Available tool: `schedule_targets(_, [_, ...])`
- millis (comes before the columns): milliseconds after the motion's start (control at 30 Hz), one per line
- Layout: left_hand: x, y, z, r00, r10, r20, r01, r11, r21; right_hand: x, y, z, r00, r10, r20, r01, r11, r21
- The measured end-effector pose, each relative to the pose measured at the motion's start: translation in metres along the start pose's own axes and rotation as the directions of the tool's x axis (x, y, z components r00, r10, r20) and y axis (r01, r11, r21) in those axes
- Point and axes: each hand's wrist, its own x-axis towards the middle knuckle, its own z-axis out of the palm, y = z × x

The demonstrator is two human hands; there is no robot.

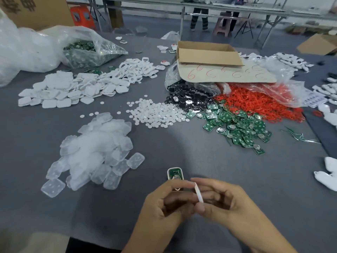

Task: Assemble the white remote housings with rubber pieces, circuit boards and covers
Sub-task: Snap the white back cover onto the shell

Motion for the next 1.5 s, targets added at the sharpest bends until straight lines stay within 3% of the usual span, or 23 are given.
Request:
schedule_targets(67, [0.001,-0.008,-0.002,0.992,0.077,-0.098,-0.058,0.981,0.185,0.004,0.007,-0.006,0.983,-0.029,-0.179,-0.004,0.983,-0.182])
schedule_targets(133, [0.007,-0.015,-0.001,0.949,0.179,-0.258,-0.046,0.893,0.448,0.008,0.013,-0.013,0.931,-0.147,-0.335,-0.076,0.818,-0.57])
schedule_targets(200, [0.015,-0.018,0.005,0.922,0.209,-0.324,0.044,0.777,0.628,0.014,0.019,-0.014,0.93,-0.221,-0.293,-0.089,0.64,-0.763])
schedule_targets(233, [0.02,-0.021,0.009,0.923,0.203,-0.327,0.087,0.718,0.69,0.016,0.022,-0.014,0.942,-0.215,-0.258,-0.082,0.598,-0.797])
schedule_targets(300, [0.027,-0.027,0.014,0.923,0.201,-0.328,0.139,0.62,0.772,0.017,0.026,-0.017,0.96,-0.2,-0.195,-0.051,0.562,-0.825])
schedule_targets(400, [0.033,-0.029,0.015,0.923,0.165,-0.348,0.193,0.583,0.789,0.014,0.024,-0.029,0.991,-0.128,-0.032,0.043,0.542,-0.84])
schedule_targets(467, [0.034,-0.029,0.012,0.938,0.126,-0.322,0.182,0.612,0.77,0.016,0.022,-0.036,0.988,-0.134,0.075,0.133,0.506,-0.852])
schedule_targets(633, [0.032,-0.029,-0.012,0.979,0.056,-0.194,0.094,0.723,0.684,0.022,0.017,-0.043,0.968,-0.184,0.171,0.234,0.421,-0.876])
schedule_targets(800, [0.03,-0.032,-0.024,0.97,0.093,-0.223,0.126,0.589,0.798,0.031,0.004,-0.03,0.949,-0.273,0.16,0.281,0.495,-0.822])
schedule_targets(900, [0.03,-0.037,-0.025,0.967,0.111,-0.228,0.114,0.613,0.782,0.049,-0.001,-0.012,0.929,-0.294,0.225,0.343,0.456,-0.821])
schedule_targets(1067, [0.029,-0.038,-0.026,0.965,0.144,-0.219,0.076,0.645,0.76,0.07,-0.001,0.0,0.933,-0.199,0.301,0.358,0.402,-0.843])
schedule_targets(1300, [0.03,-0.033,-0.028,0.971,0.105,-0.216,0.082,0.699,0.71,0.084,-0.003,-0.003,0.922,-0.143,0.36,0.387,0.392,-0.835])
schedule_targets(1500, [0.033,-0.025,-0.028,0.975,0.053,-0.215,0.115,0.709,0.696,0.096,-0.01,0.002,0.951,-0.098,0.292,0.307,0.392,-0.867])
